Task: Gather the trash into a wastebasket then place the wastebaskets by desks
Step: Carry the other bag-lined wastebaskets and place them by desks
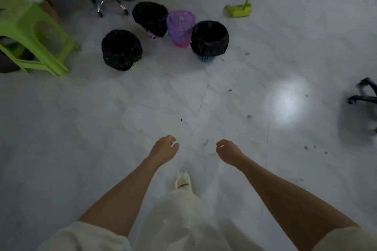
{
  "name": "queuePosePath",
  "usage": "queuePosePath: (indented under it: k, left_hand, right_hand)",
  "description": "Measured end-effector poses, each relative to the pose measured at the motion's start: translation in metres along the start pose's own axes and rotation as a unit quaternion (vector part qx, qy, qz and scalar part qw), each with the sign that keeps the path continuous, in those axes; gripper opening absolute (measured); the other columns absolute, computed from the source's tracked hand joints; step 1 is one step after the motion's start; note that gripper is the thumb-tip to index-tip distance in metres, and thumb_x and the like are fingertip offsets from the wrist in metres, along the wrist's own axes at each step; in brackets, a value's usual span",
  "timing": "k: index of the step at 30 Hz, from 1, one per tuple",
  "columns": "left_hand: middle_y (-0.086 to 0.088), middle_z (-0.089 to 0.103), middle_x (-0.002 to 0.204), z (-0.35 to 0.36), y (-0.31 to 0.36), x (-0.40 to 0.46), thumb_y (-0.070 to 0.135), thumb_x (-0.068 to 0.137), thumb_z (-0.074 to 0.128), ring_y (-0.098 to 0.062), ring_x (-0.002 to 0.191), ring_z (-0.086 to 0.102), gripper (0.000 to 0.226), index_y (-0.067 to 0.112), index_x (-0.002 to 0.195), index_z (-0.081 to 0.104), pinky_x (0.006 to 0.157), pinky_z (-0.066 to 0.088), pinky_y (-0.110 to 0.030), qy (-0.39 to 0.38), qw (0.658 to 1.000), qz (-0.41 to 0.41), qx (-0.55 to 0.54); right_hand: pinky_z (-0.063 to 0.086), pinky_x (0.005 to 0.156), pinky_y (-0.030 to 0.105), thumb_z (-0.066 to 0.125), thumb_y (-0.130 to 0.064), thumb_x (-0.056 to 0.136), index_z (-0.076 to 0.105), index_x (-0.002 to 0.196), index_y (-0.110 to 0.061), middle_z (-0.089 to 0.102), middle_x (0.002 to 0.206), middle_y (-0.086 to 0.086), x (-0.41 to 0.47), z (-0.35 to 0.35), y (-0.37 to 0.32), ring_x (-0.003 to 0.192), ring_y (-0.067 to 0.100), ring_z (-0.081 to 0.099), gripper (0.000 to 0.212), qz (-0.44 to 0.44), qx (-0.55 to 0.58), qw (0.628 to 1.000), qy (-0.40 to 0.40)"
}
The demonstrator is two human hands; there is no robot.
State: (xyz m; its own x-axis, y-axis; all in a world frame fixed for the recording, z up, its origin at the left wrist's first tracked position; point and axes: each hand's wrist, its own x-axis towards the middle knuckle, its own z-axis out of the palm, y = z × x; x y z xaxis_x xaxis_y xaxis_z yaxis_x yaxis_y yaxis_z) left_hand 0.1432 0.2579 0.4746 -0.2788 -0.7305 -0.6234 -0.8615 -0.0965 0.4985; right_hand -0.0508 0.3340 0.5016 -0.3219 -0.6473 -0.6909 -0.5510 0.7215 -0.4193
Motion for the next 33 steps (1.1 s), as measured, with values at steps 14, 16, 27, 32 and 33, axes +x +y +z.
queuePosePath:
  k: [14,16,27,32,33]
  left_hand:
    - [-0.013,0.055,0.134,-0.17,0.172,0.327,0.029,0.097,0.048,-0.027,0.125,0.051,0.041,0.006,0.131,0.051,0.101,0.039,-0.029,-0.029,0.998,-0.039,-0.033]
    - [-0.013,0.054,0.136,-0.195,0.198,0.378,0.029,0.097,0.047,-0.027,0.127,0.049,0.042,0.007,0.132,0.05,0.103,0.039,-0.029,-0.035,0.996,-0.067,-0.039]
    - [-0.011,0.053,0.134,-0.32,0.307,0.612,0.026,0.097,0.044,-0.025,0.121,0.053,0.038,0.01,0.131,0.051,0.099,0.041,-0.031,-0.01,1.0,-0.025,-0.015]
    - [-0.011,0.054,0.132,-0.335,0.319,0.748,0.023,0.097,0.044,-0.025,0.12,0.054,0.036,0.009,0.13,0.052,0.099,0.042,-0.032,0.002,0.999,-0.03,-0.042]
    - [-0.011,0.055,0.131,-0.332,0.318,0.787,0.021,0.097,0.044,-0.025,0.119,0.054,0.035,0.008,0.129,0.053,0.098,0.043,-0.032,-0.001,0.998,-0.04,-0.054]
  right_hand:
    - [0.045,0.095,0.031,0.044,-0.012,0.094,0.056,0.128,-0.006,0.056,0.132,0.015,0.312,-0.204,-0.157,0.119,0.032,0.055,0.036,0.041,0.059,0.997,-0.007]
    - [0.044,0.096,0.032,0.045,-0.011,0.094,0.057,0.126,-0.004,0.057,0.131,0.016,0.368,-0.235,-0.18,0.119,0.033,0.055,0.035,0.042,0.053,0.998,-0.021]
    - [0.04,0.053,0.02,0.039,-0.012,0.095,0.052,0.131,-0.012,0.057,0.126,0.014,0.585,-0.371,-0.306,0.077,0.018,0.053,0.039,0.078,0.084,0.993,-0.016]
    - [0.041,0.066,0.022,0.039,-0.011,0.095,0.049,0.132,-0.01,0.059,0.124,0.015,0.71,-0.376,-0.332,0.083,0.021,0.053,0.038,0.124,0.121,0.985,0.005]
    - [0.045,0.07,0.024,0.04,-0.011,0.094,0.049,0.131,-0.008,0.058,0.125,0.015,0.745,-0.371,-0.334,0.089,0.023,0.055,0.038,0.149,0.165,0.975,0.006]
